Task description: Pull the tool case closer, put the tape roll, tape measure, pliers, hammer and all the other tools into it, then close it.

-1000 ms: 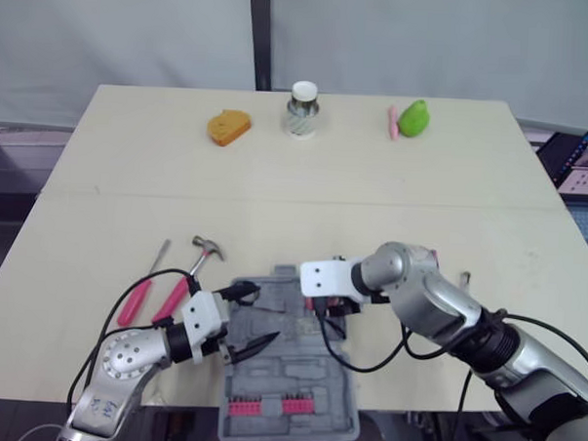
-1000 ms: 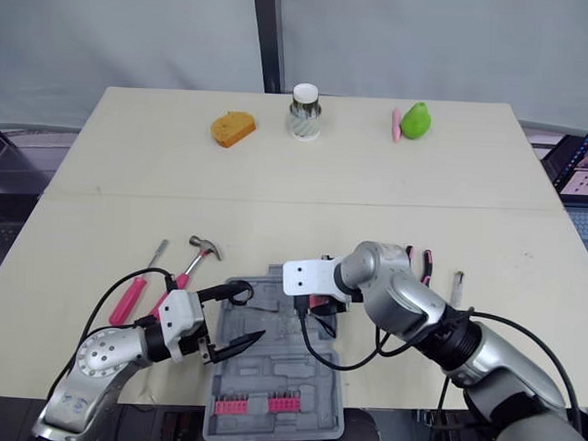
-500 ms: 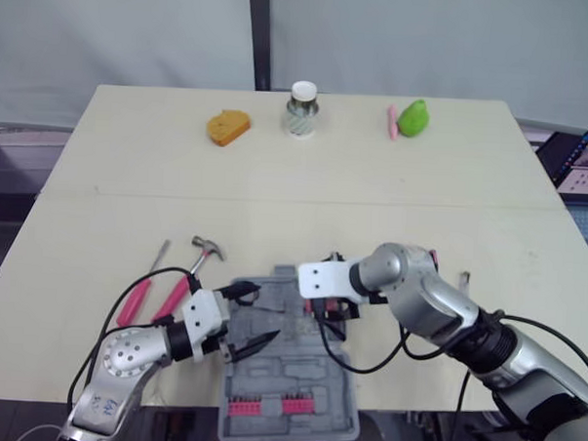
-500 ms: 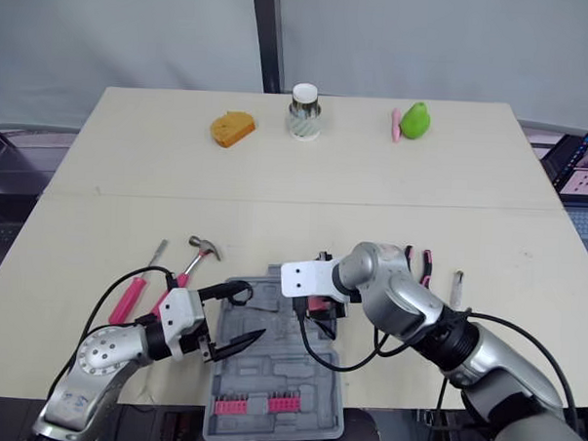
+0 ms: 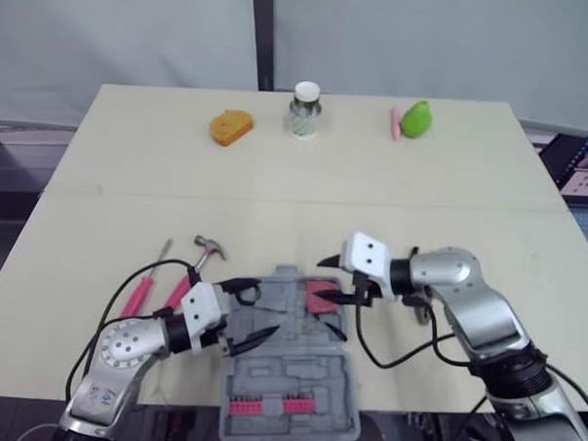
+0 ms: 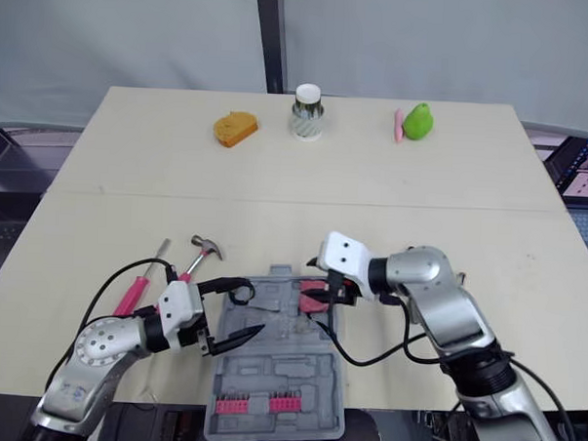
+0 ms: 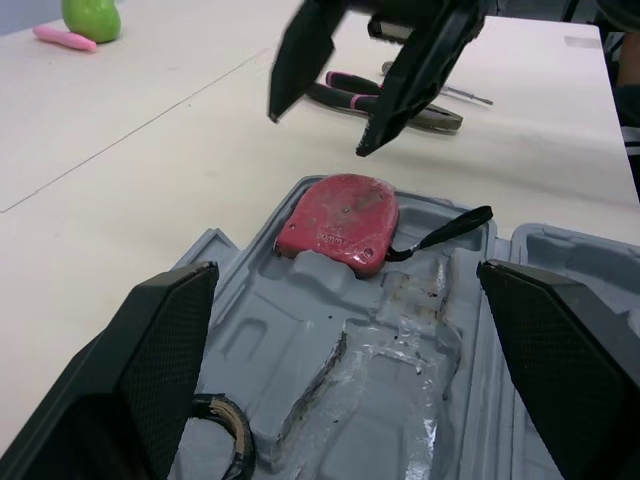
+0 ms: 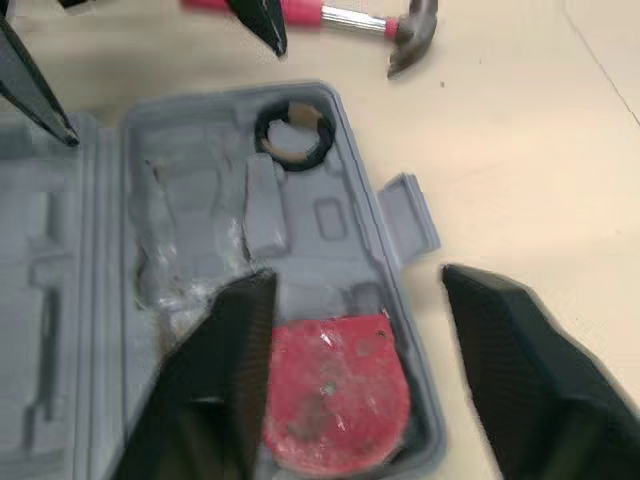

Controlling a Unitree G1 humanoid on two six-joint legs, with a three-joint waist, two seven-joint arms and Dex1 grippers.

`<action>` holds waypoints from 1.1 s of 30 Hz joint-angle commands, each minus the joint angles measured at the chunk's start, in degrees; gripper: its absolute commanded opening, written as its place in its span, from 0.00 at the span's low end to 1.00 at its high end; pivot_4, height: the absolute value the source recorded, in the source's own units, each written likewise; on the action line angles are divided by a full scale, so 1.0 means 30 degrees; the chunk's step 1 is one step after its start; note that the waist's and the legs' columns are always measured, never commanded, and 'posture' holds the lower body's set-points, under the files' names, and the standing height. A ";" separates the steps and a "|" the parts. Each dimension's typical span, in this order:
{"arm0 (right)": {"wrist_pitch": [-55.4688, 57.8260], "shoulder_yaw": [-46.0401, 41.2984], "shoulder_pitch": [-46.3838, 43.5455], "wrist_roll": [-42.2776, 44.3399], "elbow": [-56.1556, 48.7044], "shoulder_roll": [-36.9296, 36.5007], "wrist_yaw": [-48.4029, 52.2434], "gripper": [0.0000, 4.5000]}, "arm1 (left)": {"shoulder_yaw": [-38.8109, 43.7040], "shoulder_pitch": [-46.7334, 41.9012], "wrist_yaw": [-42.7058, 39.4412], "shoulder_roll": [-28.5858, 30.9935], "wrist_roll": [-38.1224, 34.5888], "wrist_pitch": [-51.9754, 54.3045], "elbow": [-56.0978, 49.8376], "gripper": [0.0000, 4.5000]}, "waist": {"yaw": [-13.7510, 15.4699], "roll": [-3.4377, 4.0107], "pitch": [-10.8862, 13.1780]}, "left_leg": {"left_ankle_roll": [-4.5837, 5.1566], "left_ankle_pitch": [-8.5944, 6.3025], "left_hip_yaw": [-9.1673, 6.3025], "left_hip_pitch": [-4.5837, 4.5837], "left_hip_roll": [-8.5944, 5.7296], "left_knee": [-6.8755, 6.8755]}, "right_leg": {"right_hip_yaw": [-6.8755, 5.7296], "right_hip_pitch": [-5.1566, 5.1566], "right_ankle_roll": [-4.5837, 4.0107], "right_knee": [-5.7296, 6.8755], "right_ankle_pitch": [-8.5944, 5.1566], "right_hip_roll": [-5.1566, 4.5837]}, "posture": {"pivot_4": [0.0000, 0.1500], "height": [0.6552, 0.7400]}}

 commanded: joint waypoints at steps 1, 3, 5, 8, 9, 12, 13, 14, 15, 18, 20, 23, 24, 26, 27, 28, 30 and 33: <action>-0.1611 0.0004 0.0236 0.0659 0.1077 0.0385 0.0138 0.14 | -0.0067 -0.0409 -0.0267 0.0036 -0.0385 -0.0103 -0.0174 1.00 | -0.0034 0.0001 0.0000 | 0.0000 0.0000 0.0000 0.0000 0.0000 0.0000 | 0.0000 0.0000 0.0000 0.0000 0.0000 0.0000 | 1.00 1.00; -0.2122 0.0219 0.0165 0.0544 0.1590 0.0535 -0.0036 0.01 | 0.0002 -0.0497 -0.0344 0.0090 -0.0422 -0.0041 -0.0197 1.00 | -0.0089 0.0001 0.0000 | 0.0000 0.0000 0.0003 0.0000 -0.0001 -0.0001 | 0.0001 -0.0001 0.0000 0.0000 0.0000 -0.0002 | 1.00 1.00; -0.2367 0.0312 0.0053 0.0513 0.1823 0.0684 -0.0265 0.01 | 0.0127 -0.0429 -0.0419 0.0188 -0.0467 -0.0014 -0.0253 1.00 | -0.0153 0.0001 0.0000 | 0.0000 0.0000 -0.0001 0.0001 0.0002 -0.0007 | -0.0002 -0.0003 0.0000 0.0001 0.0000 0.0001 | 1.00 1.00; -0.2658 0.0430 0.0119 0.0497 0.1937 0.0668 -0.0262 0.01 | 0.0189 -0.0233 -0.0464 0.0260 -0.0422 -0.0050 -0.0334 1.00 | -0.0207 0.0001 0.0000 | 0.0000 0.0000 -0.0003 0.0001 0.0005 -0.0008 | -0.0003 -0.0003 0.0000 0.0001 0.0000 0.0003 | 1.00 1.00; -0.2705 0.0446 0.0157 0.0511 0.1920 0.0642 -0.0255 0.01 | 0.0189 -0.0204 -0.0456 0.0261 -0.0413 -0.0053 -0.0358 1.00 | -0.0200 0.0001 0.0000 | 0.0000 0.0000 -0.0006 0.0001 0.0004 -0.0008 | -0.0003 -0.0002 0.0000 0.0001 0.0000 0.0002 | 1.00 1.00; -0.2454 0.0356 0.0148 0.0727 0.1784 0.0575 -0.0228 0.06 | 0.0203 -0.0216 -0.0391 0.0256 -0.0390 -0.0029 -0.0418 1.00 | -0.0188 0.0001 0.0000 | 0.0000 0.0000 -0.0008 0.0001 0.0004 -0.0008 | -0.0003 -0.0001 0.0000 0.0000 0.0000 0.0002 | 1.00 1.00; -0.2422 0.0331 0.0135 0.0771 0.1783 0.0537 -0.0189 0.12 | 0.0204 -0.0219 -0.0369 0.0254 -0.0385 -0.0008 -0.0450 1.00 | -0.0186 0.0001 0.0000 | -0.0001 0.0000 -0.0010 0.0001 0.0004 -0.0008 | -0.0003 -0.0001 0.0000 0.0000 0.0000 0.0002 | 1.00 1.00; -0.2435 0.0325 0.0117 0.0778 0.1821 0.0523 -0.0188 0.19 | 0.0211 -0.0211 -0.0357 0.0259 -0.0389 0.0010 -0.0476 1.00 | -0.0190 0.0001 0.0000 | 0.0000 0.0000 -0.0010 0.0001 0.0004 -0.0008 | -0.0003 -0.0001 0.0000 0.0000 0.0000 0.0002 | 1.00 1.00; -0.2465 0.0330 0.0098 0.0770 0.1864 0.0526 -0.0205 0.30 | 0.0218 -0.0207 -0.0357 0.0266 -0.0395 0.0017 -0.0482 1.00 | -0.0194 0.0001 0.0000 | 0.0000 0.0000 -0.0010 0.0000 0.0004 -0.0008 | -0.0003 -0.0001 0.0000 0.0000 0.0000 0.0002 | 1.00 1.00; -0.2587 0.0356 0.0030 0.0728 0.1978 0.0510 -0.0189 0.63 | 0.0213 -0.0202 -0.0363 0.0277 -0.0380 0.0017 -0.0464 1.00 | -0.0196 0.0001 0.0000 | 0.0000 0.0000 -0.0009 0.0000 0.0004 -0.0009 | -0.0003 -0.0001 0.0000 0.0000 0.0000 0.0002 | 1.00 1.00; -0.2619 0.0356 -0.0028 0.0687 0.2003 0.0500 -0.0207 0.63 | 0.0207 -0.0252 -0.0345 0.0265 -0.0364 0.0037 -0.0415 1.00 | -0.0195 0.0001 0.0000 | 0.0000 0.0000 -0.0009 0.0000 0.0004 -0.0008 | -0.0002 -0.0001 0.0000 -0.0001 0.0000 0.0002 | 1.00 1.00; -0.2810 0.0374 -0.0031 0.0586 0.2148 0.0440 -0.0190 0.63 | 0.0153 -0.0293 -0.0286 0.0229 -0.0323 0.0091 -0.0436 1.00 | -0.0195 0.0001 0.0000 | 0.0000 0.0000 -0.0009 0.0001 0.0004 -0.0008 | -0.0002 -0.0002 0.0000 -0.0001 0.0000 0.0002 | 1.00 1.00; -0.2889 0.0380 -0.0028 0.0542 0.2260 0.0417 -0.0188 0.63 | 0.0138 -0.0290 -0.0275 0.0221 -0.0321 0.0111 -0.0454 1.00 | -0.0195 0.0001 0.0000 | 0.0000 0.0000 -0.0009 0.0001 0.0004 -0.0008 | -0.0002 -0.0002 0.0000 -0.0001 0.0000 0.0002 | 1.00 1.00; -0.3018 0.0384 -0.0058 0.0489 0.2491 0.0388 -0.0175 0.51 | 0.0125 -0.0282 -0.0276 0.0230 -0.0326 0.0145 -0.0485 1.00 | -0.0192 0.0001 0.0000 | 0.0000 0.0000 -0.0010 0.0001 0.0004 -0.0008 | -0.0003 -0.0001 0.0000 0.0000 0.0000 0.0002 | 1.00 1.00; -0.3064 0.0387 -0.0083 0.0482 0.2574 0.0387 -0.0171 0.44 | 0.0125 -0.0291 -0.0276 0.0234 -0.0327 0.0159 -0.0487 1.00 | -0.0192 0.0001 0.0000 | 0.0000 0.0000 -0.0009 0.0000 0.0003 -0.0008 | -0.0002 -0.0001 0.0000 0.0000 0.0000 0.0002 | 1.00 1.00; -0.3069 0.0386 -0.0104 0.0478 0.2622 0.0406 -0.0204 0.34 | 0.0130 -0.0303 -0.0274 0.0242 -0.0330 0.0185 -0.0495 1.00 | -0.0200 0.0001 0.0000 | 0.0000 0.0000 -0.0009 0.0000 0.0003 -0.0009 | -0.0003 -0.0001 0.0000 -0.0001 0.0000 0.0002 | 1.00 1.00; -0.3121 0.0423 -0.0102 0.0459 0.2629 0.0391 -0.0193 0.34 | 0.0131 -0.0311 -0.0280 0.0256 -0.0328 0.0218 -0.0517 1.00 | -0.0218 0.0001 0.0000 | 0.0000 0.0000 -0.0009 0.0001 0.0005 -0.0009 | -0.0003 -0.0002 0.0000 -0.0001 0.0000 0.0003 | 1.00 1.00; -0.3188 0.0495 -0.0043 0.0411 0.2631 0.0350 -0.0155 0.34 | 0.0119 -0.0369 -0.0286 0.0249 -0.0306 0.0236 -0.0476 1.00 | -0.0210 0.0001 0.0000 | 0.0000 0.0000 -0.0009 0.0000 0.0005 -0.0009 | -0.0002 -0.0001 0.0000 0.0000 0.0000 0.0002 | 1.00 1.00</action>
